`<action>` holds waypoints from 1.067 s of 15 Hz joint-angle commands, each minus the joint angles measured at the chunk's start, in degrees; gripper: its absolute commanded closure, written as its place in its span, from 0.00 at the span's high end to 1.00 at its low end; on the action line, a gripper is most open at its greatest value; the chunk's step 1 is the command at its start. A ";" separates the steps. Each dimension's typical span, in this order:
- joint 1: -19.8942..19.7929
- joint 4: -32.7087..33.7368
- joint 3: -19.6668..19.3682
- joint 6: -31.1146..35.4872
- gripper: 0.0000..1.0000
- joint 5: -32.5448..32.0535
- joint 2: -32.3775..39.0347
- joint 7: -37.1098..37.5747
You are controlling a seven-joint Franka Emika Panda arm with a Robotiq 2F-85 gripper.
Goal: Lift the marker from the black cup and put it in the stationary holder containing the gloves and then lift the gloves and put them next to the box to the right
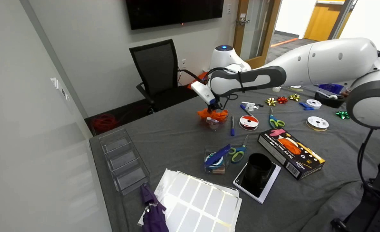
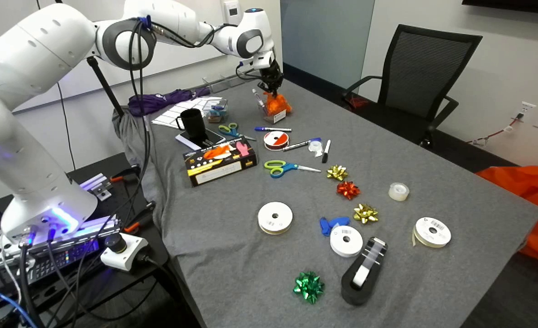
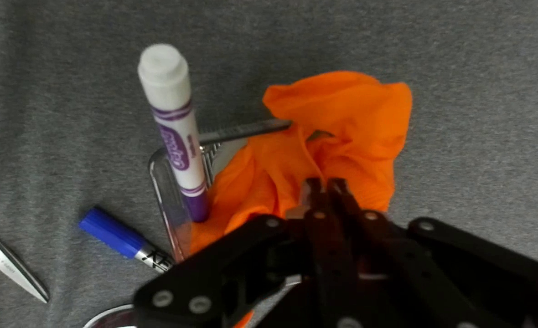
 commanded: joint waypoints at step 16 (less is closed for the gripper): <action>-2.36 0.56 3.69 -3.71 0.00 4.31 -8.76 -2.54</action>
